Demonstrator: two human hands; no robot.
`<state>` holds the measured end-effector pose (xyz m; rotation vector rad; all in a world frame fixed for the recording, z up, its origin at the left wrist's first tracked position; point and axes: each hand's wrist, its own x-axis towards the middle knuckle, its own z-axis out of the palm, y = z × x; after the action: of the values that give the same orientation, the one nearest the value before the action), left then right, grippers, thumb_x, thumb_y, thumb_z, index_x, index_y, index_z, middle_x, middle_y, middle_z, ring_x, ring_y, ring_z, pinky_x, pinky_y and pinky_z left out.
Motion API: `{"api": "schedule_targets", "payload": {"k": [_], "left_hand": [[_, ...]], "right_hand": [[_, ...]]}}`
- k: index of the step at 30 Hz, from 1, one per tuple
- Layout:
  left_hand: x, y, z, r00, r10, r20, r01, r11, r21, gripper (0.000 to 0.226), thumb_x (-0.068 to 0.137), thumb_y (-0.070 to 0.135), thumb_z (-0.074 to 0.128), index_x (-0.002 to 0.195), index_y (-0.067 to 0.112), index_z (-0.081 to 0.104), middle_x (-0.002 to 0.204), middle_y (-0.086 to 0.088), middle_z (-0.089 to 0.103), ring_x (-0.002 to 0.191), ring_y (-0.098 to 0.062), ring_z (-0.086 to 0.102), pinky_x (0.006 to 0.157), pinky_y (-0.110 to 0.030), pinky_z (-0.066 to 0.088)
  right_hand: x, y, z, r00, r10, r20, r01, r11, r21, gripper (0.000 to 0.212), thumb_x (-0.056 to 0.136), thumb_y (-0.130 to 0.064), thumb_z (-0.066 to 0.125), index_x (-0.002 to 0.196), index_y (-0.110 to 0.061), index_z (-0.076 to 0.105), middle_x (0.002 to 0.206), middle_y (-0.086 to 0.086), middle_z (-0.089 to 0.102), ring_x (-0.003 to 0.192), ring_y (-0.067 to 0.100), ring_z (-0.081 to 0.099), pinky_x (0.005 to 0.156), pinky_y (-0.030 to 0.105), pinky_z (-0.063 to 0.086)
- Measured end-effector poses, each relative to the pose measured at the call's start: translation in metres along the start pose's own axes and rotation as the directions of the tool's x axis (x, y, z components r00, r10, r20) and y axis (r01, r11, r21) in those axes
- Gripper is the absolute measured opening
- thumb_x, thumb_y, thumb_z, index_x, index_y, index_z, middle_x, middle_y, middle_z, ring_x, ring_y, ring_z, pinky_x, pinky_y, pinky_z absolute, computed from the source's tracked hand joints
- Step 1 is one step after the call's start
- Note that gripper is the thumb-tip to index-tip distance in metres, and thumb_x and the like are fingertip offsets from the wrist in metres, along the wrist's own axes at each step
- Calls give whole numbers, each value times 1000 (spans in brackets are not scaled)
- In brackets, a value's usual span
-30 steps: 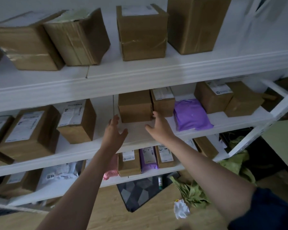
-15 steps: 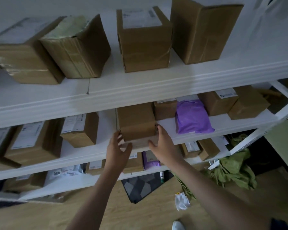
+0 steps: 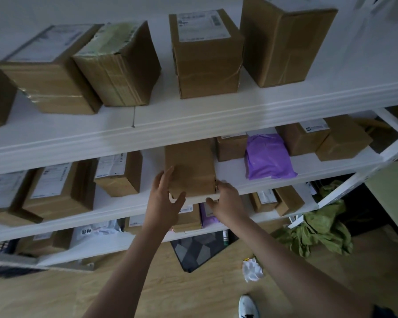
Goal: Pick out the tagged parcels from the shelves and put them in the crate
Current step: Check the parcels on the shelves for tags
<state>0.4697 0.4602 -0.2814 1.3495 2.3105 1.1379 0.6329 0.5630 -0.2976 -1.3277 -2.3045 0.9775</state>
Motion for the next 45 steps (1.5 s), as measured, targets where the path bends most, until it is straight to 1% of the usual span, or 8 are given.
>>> {"api": "schedule_targets", "payload": {"k": [6,10,16,23,33,38,42,45], "left_hand": [[-13,-12,-9,989,-120,-88,91,956,-278,71,80,8,83,138,27,47,132,5,55,116,-15,61,93,-31,58],[-18,-20,-19,979,-191,-72,165,948,-271,70,84,12,79,141,25,42,134,-2,54,114,-16,60,91,-24,55],[-16,-37,-32,974,-195,-112,183,977,-111,52,84,19,80,128,18,51,125,0,56,114,-15,57,97,-46,56],[-1,-36,-37,983,-185,-20,182,979,-92,67,82,18,81,139,15,47,131,-3,62,118,-17,59,99,-32,51],[33,-36,-44,997,-72,0,72,996,-58,106,71,37,89,155,25,25,145,1,50,124,-12,57,96,-39,57],[19,-16,-37,999,-48,18,49,997,-57,104,73,18,87,156,18,24,149,-4,43,135,-20,43,106,-40,48],[-8,-4,-41,996,-79,46,82,993,-79,96,78,22,83,155,22,26,150,0,42,134,-19,43,101,-30,44],[-41,4,-44,996,-61,72,68,993,-97,92,79,23,82,154,24,28,146,1,46,131,-18,49,102,-33,49]], "right_hand": [[-8,-19,7,999,38,-14,-35,975,220,54,91,-35,65,141,-20,52,129,-6,63,116,12,63,95,32,56],[-11,-31,5,996,-20,-81,44,951,306,53,88,-32,69,138,-19,53,128,-6,60,113,9,62,93,31,58],[-3,-43,4,989,-73,-127,117,913,390,56,89,-12,74,139,-18,50,118,-9,64,95,-4,64,78,10,53],[22,-53,18,988,-154,-23,154,945,289,56,87,-28,72,138,-22,52,128,-6,61,116,11,61,99,38,55],[75,-69,11,955,-218,199,174,961,214,93,72,-27,87,150,-26,37,135,-3,55,122,12,57,103,33,51],[58,-68,13,965,-236,113,207,953,220,94,69,-34,90,148,-26,39,132,-3,58,121,13,58,102,35,53],[11,-66,5,973,-228,28,219,957,190,85,75,-32,87,146,-22,41,128,-7,52,114,4,52,100,23,46],[-29,-63,5,981,-194,-20,195,969,154,85,74,-36,86,145,-25,41,131,-4,54,119,10,56,99,30,52]]}}
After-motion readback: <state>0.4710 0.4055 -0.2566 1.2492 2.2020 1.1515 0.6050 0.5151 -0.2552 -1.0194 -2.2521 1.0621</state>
